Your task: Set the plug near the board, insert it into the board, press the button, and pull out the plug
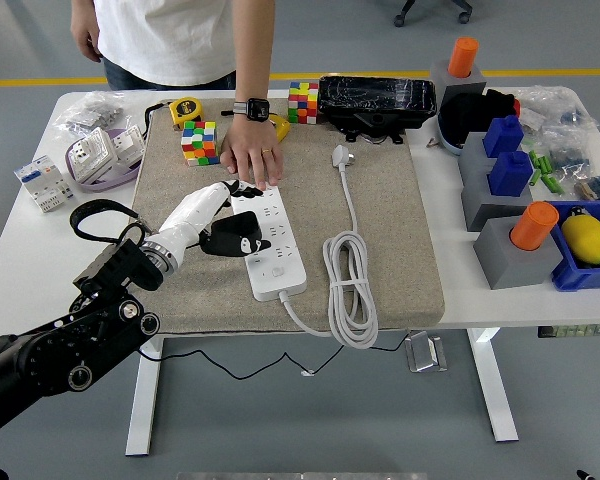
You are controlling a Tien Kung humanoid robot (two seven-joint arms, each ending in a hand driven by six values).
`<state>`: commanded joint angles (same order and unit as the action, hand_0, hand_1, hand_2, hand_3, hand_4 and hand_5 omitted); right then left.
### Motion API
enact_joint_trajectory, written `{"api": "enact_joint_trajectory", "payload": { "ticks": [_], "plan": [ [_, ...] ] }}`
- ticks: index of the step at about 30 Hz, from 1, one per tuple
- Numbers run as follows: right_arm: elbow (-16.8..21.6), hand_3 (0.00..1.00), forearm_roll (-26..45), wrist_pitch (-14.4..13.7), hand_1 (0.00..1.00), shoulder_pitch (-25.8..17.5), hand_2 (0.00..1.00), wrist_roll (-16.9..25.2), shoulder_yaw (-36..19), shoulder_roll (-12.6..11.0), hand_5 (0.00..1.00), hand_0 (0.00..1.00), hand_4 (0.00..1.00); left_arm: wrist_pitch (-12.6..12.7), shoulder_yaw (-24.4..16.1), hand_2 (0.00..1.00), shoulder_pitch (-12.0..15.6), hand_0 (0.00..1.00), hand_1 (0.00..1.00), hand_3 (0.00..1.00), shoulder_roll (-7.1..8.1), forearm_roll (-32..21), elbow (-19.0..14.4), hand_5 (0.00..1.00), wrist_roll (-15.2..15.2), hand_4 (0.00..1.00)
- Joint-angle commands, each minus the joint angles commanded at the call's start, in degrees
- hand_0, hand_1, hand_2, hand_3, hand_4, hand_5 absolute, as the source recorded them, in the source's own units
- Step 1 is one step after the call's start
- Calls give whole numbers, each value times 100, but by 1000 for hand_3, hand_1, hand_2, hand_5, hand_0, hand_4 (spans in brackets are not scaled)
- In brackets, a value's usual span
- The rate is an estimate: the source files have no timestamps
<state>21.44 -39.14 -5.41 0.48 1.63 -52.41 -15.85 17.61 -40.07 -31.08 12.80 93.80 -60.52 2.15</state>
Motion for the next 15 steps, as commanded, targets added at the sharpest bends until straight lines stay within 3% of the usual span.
{"api": "enact_joint_trajectory", "payload": {
  "ticks": [2,3,8,9,14,15],
  "plan": [
    [-7,547,-3,-2,620,-14,614,-1,-27,12,475,595,926,73,33,755,-8,727,762,769,-31,10,108,322,-49,998],
    [-8,547,-4,-1,620,-21,614,-1,-33,17,475,596,926,93,46,684,-12,668,683,736,-41,5,146,309,-57,998],
    [-7,547,-11,0,620,-34,614,-3,-48,24,475,596,926,196,135,684,-64,668,683,736,-82,53,336,309,-86,998],
    [-5,546,-12,-1,620,-33,613,-2,-50,21,474,597,926,232,153,580,-77,485,530,584,-86,47,372,119,-118,874],
    [0,546,-14,-4,620,-36,613,-1,-54,9,474,597,926,410,242,580,-124,485,530,584,-113,-51,544,119,-262,874],
    [1,546,-16,-5,620,-40,614,0,-58,9,474,597,926,448,246,532,-124,378,490,557,-117,-73,561,25,-300,818]
  ]
}}
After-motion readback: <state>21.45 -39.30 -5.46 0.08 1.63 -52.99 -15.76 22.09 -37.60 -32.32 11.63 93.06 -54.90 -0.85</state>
